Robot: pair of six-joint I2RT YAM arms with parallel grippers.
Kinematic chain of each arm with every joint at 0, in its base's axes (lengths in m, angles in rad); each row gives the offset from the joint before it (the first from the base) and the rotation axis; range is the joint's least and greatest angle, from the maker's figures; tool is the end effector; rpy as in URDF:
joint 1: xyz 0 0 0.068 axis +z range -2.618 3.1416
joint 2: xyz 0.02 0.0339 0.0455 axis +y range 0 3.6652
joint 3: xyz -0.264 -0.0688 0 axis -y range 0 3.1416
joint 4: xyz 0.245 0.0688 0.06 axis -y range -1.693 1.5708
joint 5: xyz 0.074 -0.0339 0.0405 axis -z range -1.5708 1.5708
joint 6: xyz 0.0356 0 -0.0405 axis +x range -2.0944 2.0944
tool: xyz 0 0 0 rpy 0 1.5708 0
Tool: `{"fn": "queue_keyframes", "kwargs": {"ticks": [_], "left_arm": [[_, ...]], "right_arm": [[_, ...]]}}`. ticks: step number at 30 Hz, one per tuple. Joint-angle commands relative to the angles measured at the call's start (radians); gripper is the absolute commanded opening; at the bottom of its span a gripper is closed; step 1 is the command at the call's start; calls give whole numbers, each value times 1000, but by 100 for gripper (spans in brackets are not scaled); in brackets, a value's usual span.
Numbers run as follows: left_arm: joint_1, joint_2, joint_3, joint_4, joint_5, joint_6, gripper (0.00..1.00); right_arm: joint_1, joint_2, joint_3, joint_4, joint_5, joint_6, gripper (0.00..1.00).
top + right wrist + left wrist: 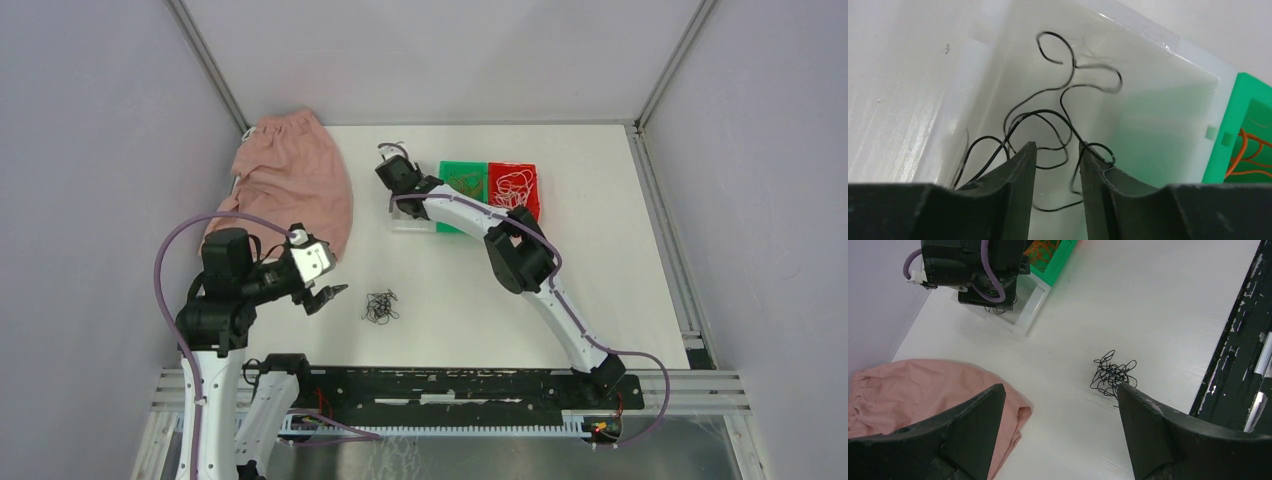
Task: Untangle the cables
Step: Place the cable in the bin, then untie the cable.
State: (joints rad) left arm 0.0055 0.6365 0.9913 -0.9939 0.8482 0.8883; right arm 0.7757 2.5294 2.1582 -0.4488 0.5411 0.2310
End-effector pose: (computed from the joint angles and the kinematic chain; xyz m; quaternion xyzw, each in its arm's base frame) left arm 0.0950 -0.0262 0.3536 0.5150 0.6573 -0.1546 0.5281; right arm 0.4108 0.3772 0.1558 -0.1468 0.8898 -0.0474 0.4294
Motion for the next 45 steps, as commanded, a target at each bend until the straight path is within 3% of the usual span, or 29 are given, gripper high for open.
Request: {"fn": "queue_keyframes", "kwargs": {"ticks": [1,4,17,28,39,42,45], "left_arm": [[3,-2,12,15,33,36,90],[4,-7,11,15,29,36,91],[4,-26,21,12,39,30,91],[4,-23,16,-5,40,37,91],[4,-1,-75,-18,34,102,94],[4,1,-99,-3,31,111,100],[4,-1,-116,0,24,133,99]], "right_arm": [[8,-83,22,44,51,-33,48],[8,-156,-33,75,54,-51,54],[7,-348,-156,67,83,-84,56],[8,-435,-249,49,-97,-43,51],[88,-859,-803,202,-376,42,61],[114,-895,-908,217,-536,167,61],[149,-884,-997,297,-644,308,61]]}}
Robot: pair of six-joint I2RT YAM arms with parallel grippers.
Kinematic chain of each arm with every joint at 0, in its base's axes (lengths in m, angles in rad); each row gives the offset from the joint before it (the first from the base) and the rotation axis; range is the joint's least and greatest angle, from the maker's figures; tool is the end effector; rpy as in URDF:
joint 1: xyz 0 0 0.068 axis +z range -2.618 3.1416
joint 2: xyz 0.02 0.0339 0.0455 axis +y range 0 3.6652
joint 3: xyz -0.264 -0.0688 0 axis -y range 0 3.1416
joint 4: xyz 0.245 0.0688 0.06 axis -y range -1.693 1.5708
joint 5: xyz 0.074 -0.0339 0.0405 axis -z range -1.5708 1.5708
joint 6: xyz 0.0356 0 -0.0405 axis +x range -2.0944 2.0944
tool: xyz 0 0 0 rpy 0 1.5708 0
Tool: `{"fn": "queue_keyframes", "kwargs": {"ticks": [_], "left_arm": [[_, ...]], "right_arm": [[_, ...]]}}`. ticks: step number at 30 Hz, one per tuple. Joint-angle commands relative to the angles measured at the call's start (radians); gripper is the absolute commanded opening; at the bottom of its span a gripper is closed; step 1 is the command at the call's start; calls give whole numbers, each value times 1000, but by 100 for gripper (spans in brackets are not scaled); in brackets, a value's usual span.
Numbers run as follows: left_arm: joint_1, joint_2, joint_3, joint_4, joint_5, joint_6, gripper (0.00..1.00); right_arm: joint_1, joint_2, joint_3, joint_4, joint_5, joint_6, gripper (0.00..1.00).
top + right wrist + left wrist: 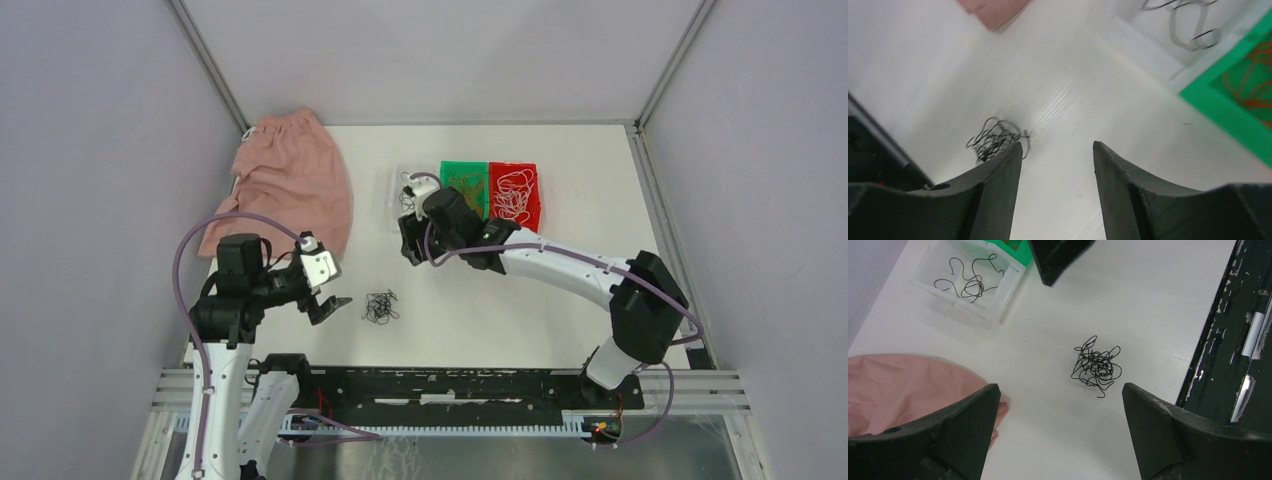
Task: Untangle the cables
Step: Untie the cable.
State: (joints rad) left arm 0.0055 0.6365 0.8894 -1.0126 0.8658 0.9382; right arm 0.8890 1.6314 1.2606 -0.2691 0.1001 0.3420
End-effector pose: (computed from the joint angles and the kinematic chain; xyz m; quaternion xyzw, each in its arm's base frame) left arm 0.1004 -0.0266 0.3230 0.5229 0.6706 -0.1806 0.4942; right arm 0.2384 0.2880 0.2788 -0.2194 0.8654 0.2223 0.3918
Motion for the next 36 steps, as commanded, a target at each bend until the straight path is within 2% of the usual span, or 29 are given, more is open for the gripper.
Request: {"fn": "queue_keyframes", "kwargs": {"ticks": [1,5,8,13,19,25,26,28,30,32,36], "left_arm": [[3,-7,-18,19,6,88,99],[4,-27,-36,18,0,106,99],[4,-37,-39,19,-5,114,99],[4,-37,-21,-1,-4,133,99],[4,-39,-15,-7,-1,148,100],[3,-32,-6,-7,13,145,100],[4,-31,-4,-7,14,144,100],[4,-30,0,-7,13,143,100],[4,-28,1,-7,14,143,99],[3,-24,4,-9,17,142,99],[4,-16,17,-9,22,138,99]], "right_arm": [[50,18,-122,148,-214,233,60],[83,55,-152,246,-220,359,59],[92,129,-97,226,-207,387,56],[93,206,-54,222,-216,430,45],[95,212,-55,216,-227,443,34],[97,205,-56,194,-240,441,34],[97,202,-62,195,-246,438,38],[102,186,-83,206,-244,436,51],[109,167,-108,226,-237,436,56],[113,157,-122,231,-226,434,55],[115,170,-113,216,-208,434,39]]}}
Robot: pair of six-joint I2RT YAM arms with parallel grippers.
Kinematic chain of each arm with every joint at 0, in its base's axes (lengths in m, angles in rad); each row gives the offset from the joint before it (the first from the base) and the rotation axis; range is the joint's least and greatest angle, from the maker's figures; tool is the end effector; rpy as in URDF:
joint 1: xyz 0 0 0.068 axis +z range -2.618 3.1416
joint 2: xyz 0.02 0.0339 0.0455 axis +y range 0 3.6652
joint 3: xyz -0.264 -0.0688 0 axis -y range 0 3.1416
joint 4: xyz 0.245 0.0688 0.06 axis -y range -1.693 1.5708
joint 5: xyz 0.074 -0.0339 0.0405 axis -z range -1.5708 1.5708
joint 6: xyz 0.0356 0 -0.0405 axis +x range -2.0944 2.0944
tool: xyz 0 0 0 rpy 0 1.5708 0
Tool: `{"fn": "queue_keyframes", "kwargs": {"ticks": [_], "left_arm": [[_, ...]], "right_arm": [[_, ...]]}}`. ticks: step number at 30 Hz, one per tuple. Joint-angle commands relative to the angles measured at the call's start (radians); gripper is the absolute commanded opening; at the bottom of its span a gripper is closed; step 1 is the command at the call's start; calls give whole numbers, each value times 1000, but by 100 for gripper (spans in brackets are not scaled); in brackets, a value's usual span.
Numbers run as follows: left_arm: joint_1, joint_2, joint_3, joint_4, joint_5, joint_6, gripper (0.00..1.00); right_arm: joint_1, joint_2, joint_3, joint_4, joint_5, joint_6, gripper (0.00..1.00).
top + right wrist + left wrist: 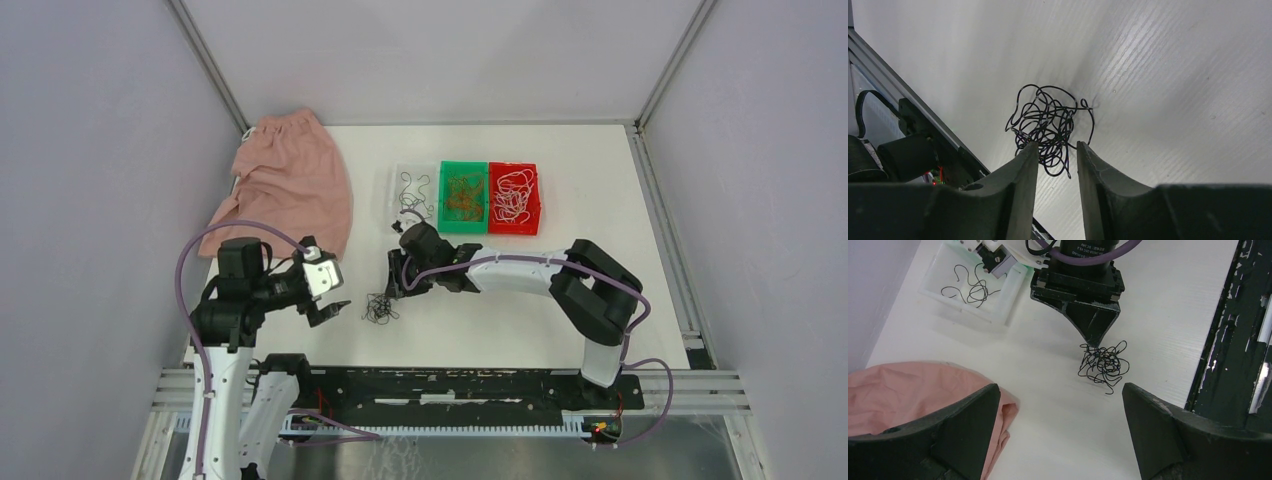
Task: Untangle the cables
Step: Untie the cable.
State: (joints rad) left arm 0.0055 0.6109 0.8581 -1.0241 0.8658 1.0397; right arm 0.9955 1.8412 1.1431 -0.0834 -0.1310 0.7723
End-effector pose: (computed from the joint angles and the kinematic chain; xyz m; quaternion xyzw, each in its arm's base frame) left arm 0.0960 -0.0266 0.3150 0.5548 0.6475 -0.1601 0.4972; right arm 0.2107 0.3334 0.1794 -0.1276 0.9126 0.3350 0.1966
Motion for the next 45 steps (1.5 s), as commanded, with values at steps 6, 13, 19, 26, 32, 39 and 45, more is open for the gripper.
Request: {"fn": "queue_keyframes", "kwargs": {"ticks": [6,13,19,26,32,39,45], "left_arm": [[4,7,62,4,17,30,99],[4,3,70,4,65,13,99],[3,-23,41,112,133,-63,99],[4,-16,26,141,136,-77,95],[3,-8,9,118,205,-111,80],[2,24,4,-2,210,-22,65],[2,30,-2,-73,174,82,52]], "right_arm": [[8,-30,19,32,32,6,12],[8,-166,71,32,22,-117,0],[9,-254,75,99,-214,-214,0],[8,-275,77,116,-365,-278,0],[19,-238,120,113,-422,-269,0],[35,-227,156,104,-440,-271,0],[38,-236,163,87,-446,-282,0]]}}
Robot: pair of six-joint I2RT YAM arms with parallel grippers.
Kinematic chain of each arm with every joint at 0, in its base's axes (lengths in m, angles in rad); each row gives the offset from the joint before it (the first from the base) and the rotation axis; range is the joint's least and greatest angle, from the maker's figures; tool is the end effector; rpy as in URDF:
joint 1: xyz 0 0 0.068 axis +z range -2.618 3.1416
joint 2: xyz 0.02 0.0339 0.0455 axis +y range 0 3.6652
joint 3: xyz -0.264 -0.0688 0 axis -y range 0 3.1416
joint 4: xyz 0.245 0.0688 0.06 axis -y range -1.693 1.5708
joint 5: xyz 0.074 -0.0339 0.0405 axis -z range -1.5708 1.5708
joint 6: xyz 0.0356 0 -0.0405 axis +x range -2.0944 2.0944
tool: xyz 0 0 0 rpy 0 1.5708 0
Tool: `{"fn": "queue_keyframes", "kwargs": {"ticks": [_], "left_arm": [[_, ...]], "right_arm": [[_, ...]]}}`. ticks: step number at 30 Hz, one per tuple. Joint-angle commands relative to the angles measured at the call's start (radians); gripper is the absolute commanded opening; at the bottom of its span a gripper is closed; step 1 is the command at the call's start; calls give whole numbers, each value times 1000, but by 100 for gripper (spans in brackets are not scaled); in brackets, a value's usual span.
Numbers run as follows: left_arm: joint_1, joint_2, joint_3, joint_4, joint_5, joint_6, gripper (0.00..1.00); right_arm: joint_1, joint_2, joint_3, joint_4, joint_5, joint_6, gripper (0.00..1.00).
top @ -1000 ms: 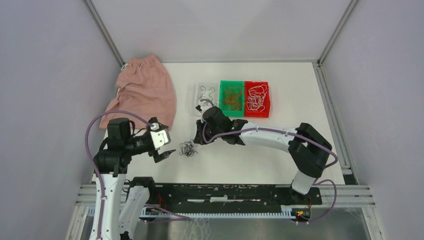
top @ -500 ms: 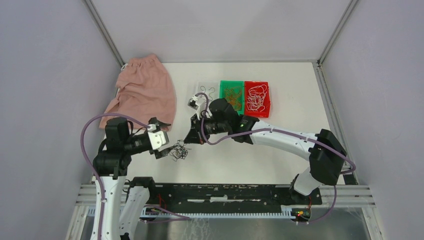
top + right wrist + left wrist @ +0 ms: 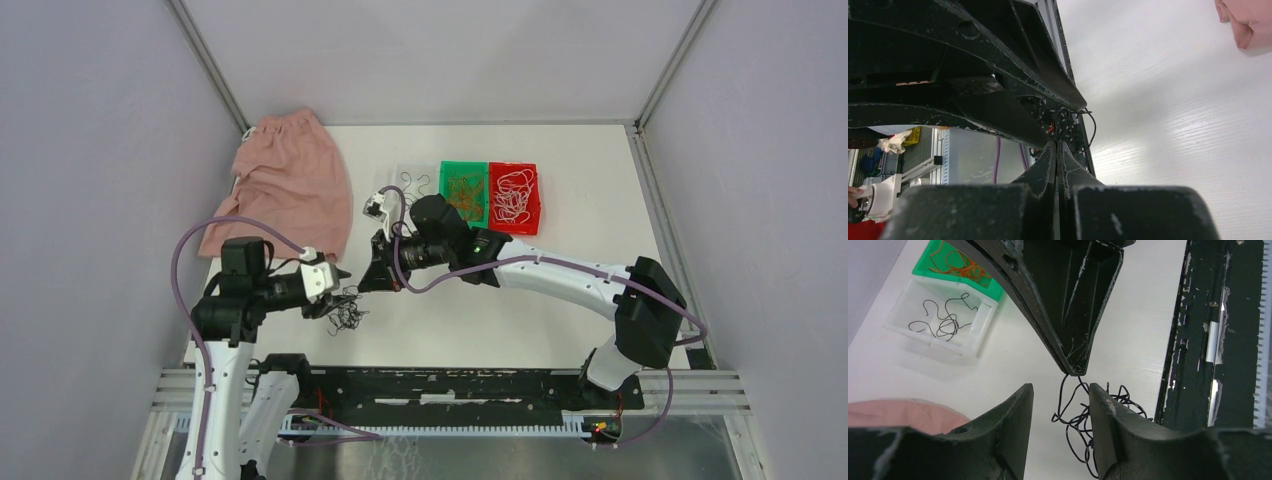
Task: Untangle the cables
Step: Untie the cable.
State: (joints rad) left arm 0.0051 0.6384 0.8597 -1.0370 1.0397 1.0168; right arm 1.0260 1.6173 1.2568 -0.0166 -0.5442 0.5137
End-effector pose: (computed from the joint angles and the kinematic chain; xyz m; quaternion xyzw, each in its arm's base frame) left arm 0.0971 -0.0302 0.3161 0.5511 0.6170 -0.2463 0.5049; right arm 0.1811 0.3344 0.3085 -0.3480 0.7324 0.5364 0.2340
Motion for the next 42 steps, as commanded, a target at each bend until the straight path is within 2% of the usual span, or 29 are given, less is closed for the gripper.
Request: {"fn": "queue_keyframes", "kwargs": {"ticks": [1,4,8,10,14,17,19,23,27,31,37,39,42], "left_arm": [[3,4,-5,-67,-4,120,52],[3,-2,-4,-78,-8,147,49],[3,-16,-11,-78,-3,176,25],[3,-23,-20,-62,8,168,16],[3,-49,-42,-5,31,94,16],[2,-64,-57,0,25,85,24],[3,-70,-59,0,19,95,26],[3,-95,-63,63,15,62,17],[3,-112,-58,121,14,21,6],[3,-110,-43,132,24,-6,5],[3,-110,-18,131,17,-25,3],[3,-112,-12,131,24,-29,3],[4,-114,-4,168,37,-90,3]], "right_arm": [[7,-13,54,13,-34,-27,0],[7,-15,55,1,-42,-33,0],[10,-13,58,4,-58,-28,0],[13,-9,62,17,-69,-17,0],[16,7,60,77,-98,33,0],[18,20,61,102,-112,59,0],[18,25,62,105,-118,66,0],[20,23,54,104,-119,68,0],[19,5,35,115,-115,87,10],[17,-33,-21,201,-86,139,12],[3,-84,-50,156,-33,105,11],[-2,-106,-64,162,-39,101,21],[-23,-146,-82,149,-36,96,48]]}}
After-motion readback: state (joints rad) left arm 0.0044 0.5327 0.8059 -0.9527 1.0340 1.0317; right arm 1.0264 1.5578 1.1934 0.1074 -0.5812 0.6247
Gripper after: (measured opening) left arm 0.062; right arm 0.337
